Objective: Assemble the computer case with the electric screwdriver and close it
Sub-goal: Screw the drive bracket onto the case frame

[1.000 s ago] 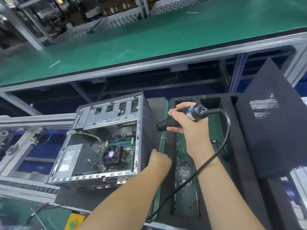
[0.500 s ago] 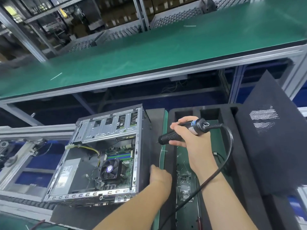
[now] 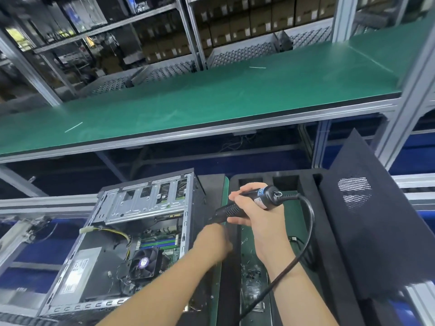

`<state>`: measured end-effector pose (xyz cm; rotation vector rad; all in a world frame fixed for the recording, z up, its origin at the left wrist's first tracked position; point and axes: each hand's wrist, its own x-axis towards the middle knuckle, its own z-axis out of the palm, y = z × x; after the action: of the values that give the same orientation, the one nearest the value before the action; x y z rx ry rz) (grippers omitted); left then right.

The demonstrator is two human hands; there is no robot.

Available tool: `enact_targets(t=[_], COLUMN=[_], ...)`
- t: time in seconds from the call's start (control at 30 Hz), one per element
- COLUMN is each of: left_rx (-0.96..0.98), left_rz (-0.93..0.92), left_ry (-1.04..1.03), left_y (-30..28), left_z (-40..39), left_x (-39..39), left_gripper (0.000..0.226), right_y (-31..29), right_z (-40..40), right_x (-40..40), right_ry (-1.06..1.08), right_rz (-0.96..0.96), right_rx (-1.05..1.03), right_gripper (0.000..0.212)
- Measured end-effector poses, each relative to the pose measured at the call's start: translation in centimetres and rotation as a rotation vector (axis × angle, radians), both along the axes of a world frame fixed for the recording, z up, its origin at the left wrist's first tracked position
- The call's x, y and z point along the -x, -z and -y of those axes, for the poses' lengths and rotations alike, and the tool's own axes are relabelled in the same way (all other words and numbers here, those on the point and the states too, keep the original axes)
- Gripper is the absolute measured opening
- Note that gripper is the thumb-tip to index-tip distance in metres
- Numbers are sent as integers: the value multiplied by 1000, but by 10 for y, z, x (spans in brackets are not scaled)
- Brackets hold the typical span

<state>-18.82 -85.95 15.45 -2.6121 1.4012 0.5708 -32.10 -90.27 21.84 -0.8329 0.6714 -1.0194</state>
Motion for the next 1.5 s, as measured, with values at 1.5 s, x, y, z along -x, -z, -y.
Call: enact_targets(t=[1.5], left_rx=[667], left_rz=[-1432], left_ry=[-526], left_y=[-70], left_z=[-47], left_x=[-114], left_gripper=[16], right_y=[-42], right_z=[-10], right_x=[-7], right_ry=[-43], right_rz=[308], right_rx=[123], right_gripper=[20])
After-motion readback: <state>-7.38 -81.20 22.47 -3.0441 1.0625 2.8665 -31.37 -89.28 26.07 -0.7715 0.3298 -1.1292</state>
